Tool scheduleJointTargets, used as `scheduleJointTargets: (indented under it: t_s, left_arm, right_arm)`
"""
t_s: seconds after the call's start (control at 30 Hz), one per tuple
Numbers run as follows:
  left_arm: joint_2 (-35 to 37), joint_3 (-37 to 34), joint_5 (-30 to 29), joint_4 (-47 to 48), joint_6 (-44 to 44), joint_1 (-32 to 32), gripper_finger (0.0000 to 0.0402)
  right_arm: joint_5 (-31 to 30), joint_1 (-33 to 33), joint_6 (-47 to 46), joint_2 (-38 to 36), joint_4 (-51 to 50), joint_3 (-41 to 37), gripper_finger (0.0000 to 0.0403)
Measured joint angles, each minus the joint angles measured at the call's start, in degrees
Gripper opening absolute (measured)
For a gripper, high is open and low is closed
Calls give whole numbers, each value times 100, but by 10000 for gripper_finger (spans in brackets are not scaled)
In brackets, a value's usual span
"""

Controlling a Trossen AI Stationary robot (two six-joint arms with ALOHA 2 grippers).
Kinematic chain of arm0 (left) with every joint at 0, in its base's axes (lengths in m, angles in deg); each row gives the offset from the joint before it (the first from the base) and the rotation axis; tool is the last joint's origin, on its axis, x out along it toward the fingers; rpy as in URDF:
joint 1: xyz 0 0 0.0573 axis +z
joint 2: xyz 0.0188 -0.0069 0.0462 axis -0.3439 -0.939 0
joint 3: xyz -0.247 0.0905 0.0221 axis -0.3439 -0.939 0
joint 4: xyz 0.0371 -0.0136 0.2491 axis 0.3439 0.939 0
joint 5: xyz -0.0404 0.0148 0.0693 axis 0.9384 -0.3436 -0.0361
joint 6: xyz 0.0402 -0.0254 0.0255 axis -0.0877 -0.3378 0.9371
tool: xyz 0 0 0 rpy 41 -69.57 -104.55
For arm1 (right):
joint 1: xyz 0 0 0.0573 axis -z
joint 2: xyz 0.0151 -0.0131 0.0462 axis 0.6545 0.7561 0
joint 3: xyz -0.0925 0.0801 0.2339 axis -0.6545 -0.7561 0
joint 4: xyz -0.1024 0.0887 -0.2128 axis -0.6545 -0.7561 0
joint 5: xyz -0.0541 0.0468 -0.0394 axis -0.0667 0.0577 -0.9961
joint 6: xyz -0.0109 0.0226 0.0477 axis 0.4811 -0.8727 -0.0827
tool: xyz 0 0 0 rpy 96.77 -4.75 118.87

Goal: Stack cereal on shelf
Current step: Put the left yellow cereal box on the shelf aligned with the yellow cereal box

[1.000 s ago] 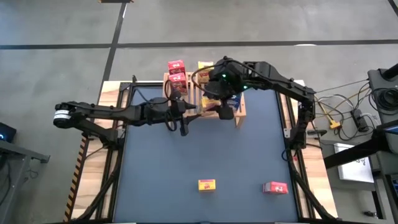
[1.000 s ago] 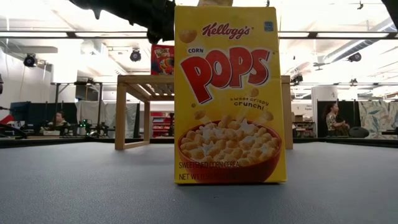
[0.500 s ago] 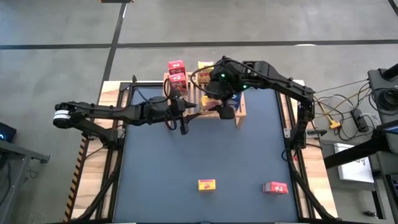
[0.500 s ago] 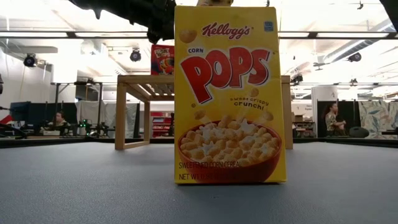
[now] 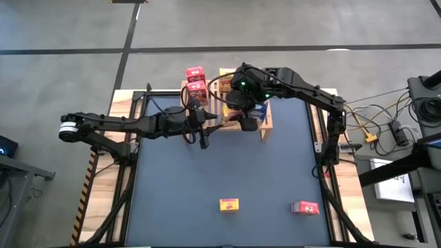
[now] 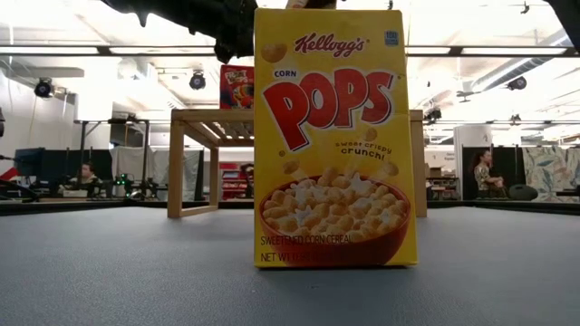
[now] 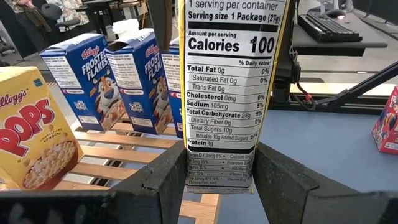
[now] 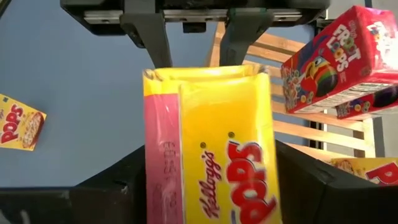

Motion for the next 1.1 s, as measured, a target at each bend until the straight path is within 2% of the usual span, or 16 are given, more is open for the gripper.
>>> scheduleJointTargets:
  t_s: [0.87,1.0,1.1]
  left_arm:
    - [5,2,-35,2,-172,20,157]
    - [13,2,-116,2,-253,56,174]
    - [59,3,-168,28,-260,59,202]
  right_arm:
    - [20,52,332,35,-3,-2,158]
    - [-16,57,342,35,0,-2,150]
    - [-312,52,329,35,4,-2,146]
